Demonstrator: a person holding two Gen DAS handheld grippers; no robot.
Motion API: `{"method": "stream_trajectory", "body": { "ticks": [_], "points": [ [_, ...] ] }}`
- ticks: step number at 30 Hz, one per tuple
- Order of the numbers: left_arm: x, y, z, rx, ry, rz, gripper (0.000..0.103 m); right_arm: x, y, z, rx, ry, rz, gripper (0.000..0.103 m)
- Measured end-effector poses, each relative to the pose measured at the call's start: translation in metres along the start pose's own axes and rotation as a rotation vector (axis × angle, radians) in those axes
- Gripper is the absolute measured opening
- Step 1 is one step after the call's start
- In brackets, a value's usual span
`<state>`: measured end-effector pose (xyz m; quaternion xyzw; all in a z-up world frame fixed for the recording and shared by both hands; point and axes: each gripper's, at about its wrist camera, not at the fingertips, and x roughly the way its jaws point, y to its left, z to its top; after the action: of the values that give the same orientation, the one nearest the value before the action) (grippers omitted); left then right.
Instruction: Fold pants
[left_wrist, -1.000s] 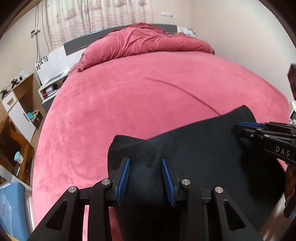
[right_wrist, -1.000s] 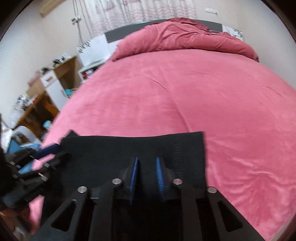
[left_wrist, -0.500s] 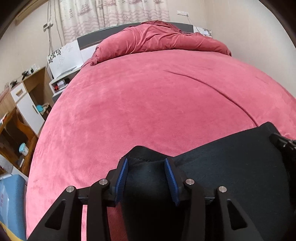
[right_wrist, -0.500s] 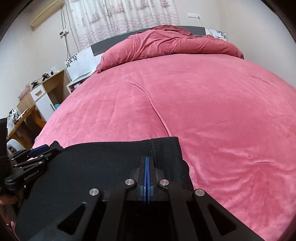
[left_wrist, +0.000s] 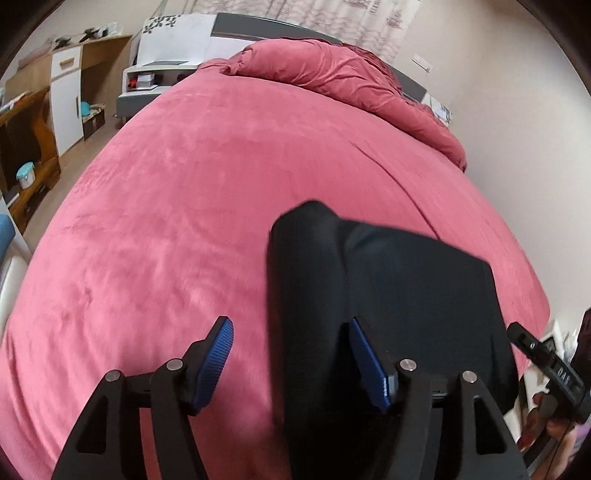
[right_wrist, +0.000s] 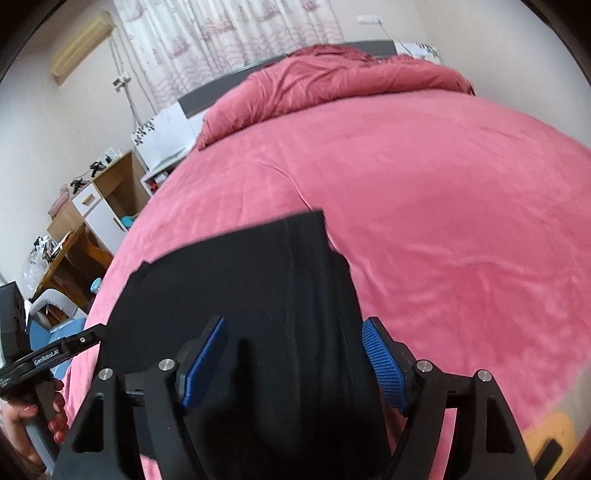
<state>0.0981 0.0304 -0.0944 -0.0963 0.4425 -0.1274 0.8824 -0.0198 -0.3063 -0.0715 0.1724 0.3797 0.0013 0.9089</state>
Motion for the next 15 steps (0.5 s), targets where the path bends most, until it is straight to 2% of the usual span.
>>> {"method": "stream_trajectory", "body": {
  "ticks": [8, 15],
  "points": [
    [-0.020, -0.024, -0.018, 0.155, 0.003, 0.131, 0.067, -0.004, -0.017, -0.018, 0.099, 0.071, 0.020, 0.077],
    [-0.031, -0.035, -0.036, 0.223, 0.007, 0.158, 0.067, -0.008, -0.011, -0.024, 0.074, 0.089, 0.019, 0.080]
  ]
}}
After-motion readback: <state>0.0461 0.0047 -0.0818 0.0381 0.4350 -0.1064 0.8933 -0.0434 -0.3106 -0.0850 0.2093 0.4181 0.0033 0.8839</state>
